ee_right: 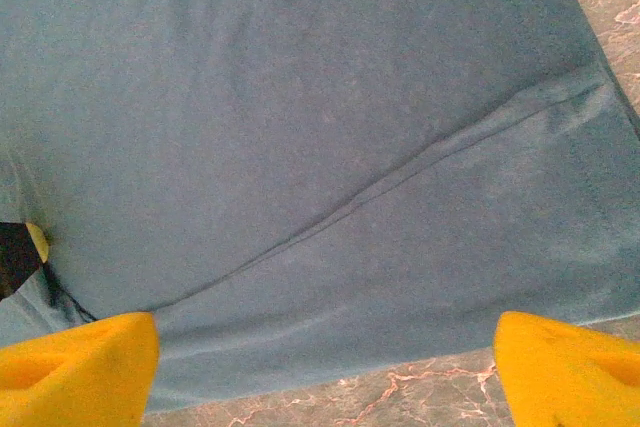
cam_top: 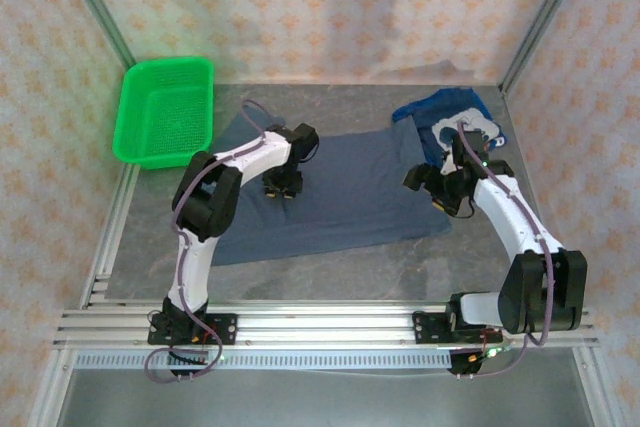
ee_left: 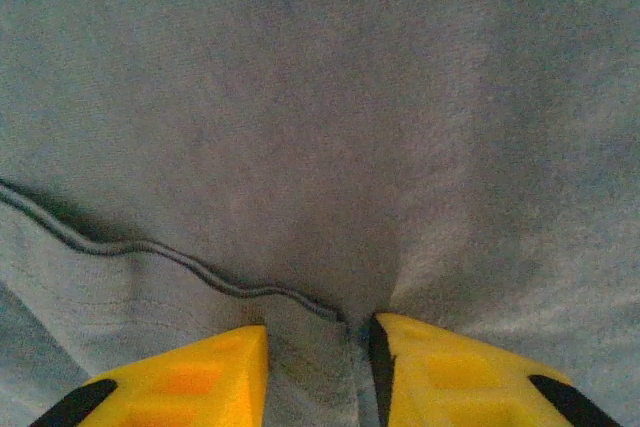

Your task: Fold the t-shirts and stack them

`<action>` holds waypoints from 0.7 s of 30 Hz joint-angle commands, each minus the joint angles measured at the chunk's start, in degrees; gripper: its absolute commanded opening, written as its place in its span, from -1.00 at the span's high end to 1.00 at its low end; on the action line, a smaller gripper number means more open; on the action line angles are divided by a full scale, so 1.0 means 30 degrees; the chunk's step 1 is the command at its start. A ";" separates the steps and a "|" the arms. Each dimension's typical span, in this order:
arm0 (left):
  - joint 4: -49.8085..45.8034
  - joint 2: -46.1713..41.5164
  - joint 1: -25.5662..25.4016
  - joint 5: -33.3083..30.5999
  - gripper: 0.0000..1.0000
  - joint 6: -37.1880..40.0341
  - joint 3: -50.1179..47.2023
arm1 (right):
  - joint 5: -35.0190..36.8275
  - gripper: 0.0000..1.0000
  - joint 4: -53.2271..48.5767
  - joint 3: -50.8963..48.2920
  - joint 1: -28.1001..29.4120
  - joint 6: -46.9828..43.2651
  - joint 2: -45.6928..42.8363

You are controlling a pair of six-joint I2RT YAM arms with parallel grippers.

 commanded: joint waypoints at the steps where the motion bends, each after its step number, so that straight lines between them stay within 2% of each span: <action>1: -0.0310 0.0262 -0.0117 -0.1337 0.42 0.0349 0.0337 | 0.0250 -0.74 -0.0200 0.0703 0.0081 -0.0380 0.0129; 5: 0.0040 -0.0083 -0.0172 -0.1348 0.64 0.0426 0.0491 | 0.0264 -0.73 -0.0143 0.0659 0.0081 -0.0267 0.0202; 11: 0.0676 -0.0604 -0.0285 -0.0933 0.85 0.0555 0.0209 | 0.0287 -0.72 -0.0019 0.0600 0.0083 -0.0086 0.0313; 21: 0.2176 -0.1994 -0.0561 -0.0636 0.89 0.0852 -0.0644 | 0.0250 -0.72 0.0312 0.0135 0.0081 0.0202 0.0253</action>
